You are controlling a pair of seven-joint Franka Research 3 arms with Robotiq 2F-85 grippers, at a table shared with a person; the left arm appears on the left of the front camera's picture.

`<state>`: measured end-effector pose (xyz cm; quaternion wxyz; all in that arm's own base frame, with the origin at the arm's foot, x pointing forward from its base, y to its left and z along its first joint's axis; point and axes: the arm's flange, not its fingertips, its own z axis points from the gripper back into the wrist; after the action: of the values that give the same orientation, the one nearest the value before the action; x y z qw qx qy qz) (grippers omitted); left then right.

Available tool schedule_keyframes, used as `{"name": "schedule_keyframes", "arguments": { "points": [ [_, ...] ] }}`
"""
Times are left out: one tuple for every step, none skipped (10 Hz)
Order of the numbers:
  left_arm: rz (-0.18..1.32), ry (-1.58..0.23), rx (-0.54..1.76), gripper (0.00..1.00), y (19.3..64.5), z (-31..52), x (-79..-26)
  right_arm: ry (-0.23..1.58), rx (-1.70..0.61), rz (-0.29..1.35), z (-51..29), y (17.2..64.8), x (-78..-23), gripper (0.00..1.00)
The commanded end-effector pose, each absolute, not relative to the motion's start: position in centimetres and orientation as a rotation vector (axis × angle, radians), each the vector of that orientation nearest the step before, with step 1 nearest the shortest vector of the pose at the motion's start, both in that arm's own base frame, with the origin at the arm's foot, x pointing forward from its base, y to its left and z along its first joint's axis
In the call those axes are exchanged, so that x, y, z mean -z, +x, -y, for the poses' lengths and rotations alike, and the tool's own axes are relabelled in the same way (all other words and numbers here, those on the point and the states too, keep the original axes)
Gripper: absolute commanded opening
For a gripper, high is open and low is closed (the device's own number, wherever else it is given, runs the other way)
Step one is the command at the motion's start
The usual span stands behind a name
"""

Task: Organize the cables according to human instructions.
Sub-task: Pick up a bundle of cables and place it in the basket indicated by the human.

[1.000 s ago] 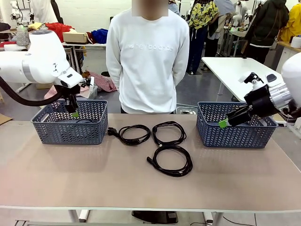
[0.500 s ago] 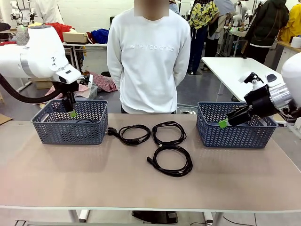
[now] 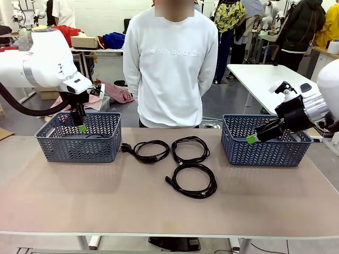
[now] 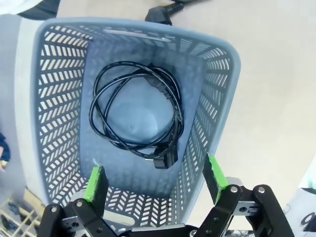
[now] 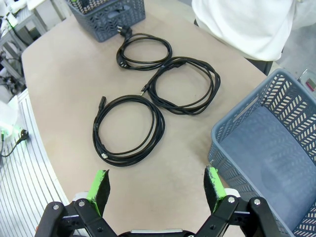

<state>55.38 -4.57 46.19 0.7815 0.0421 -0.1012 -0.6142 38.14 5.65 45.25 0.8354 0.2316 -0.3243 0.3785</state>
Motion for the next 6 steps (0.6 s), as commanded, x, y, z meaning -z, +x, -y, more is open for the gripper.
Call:
{"name": "schedule_keyframes", "arguments": {
  "points": [
    [0.214,0.101,1.33,1.0,55.4,4.3,-46.2,0.501,-0.821,0.719,-5.7,38.6,-45.0,1.0],
    [0.214,0.101,1.33,1.0,55.4,4.3,-46.2,0.501,-0.821,0.719,-5.7,38.6,-45.0,1.0],
    [0.219,0.091,1.327,1.0,55.4,4.6,-46.2,0.501,-0.821,0.719,-5.7,38.6,-45.0,1.0],
    [0.252,0.054,1.293,1.0,55.2,5.3,-46.4,0.501,-0.821,0.719,-5.7,38.6,-45.0,1.0],
    [0.299,-0.007,1.258,1.0,54.4,6.3,-46.9,0.501,-0.821,0.719,-5.7,38.6,-45.0,1.0],
    [0.323,-0.045,1.234,1.0,53.4,7.2,-47.2,0.501,-0.821,0.719,-5.7,38.6,-45.0,1.0]
  ]
}}
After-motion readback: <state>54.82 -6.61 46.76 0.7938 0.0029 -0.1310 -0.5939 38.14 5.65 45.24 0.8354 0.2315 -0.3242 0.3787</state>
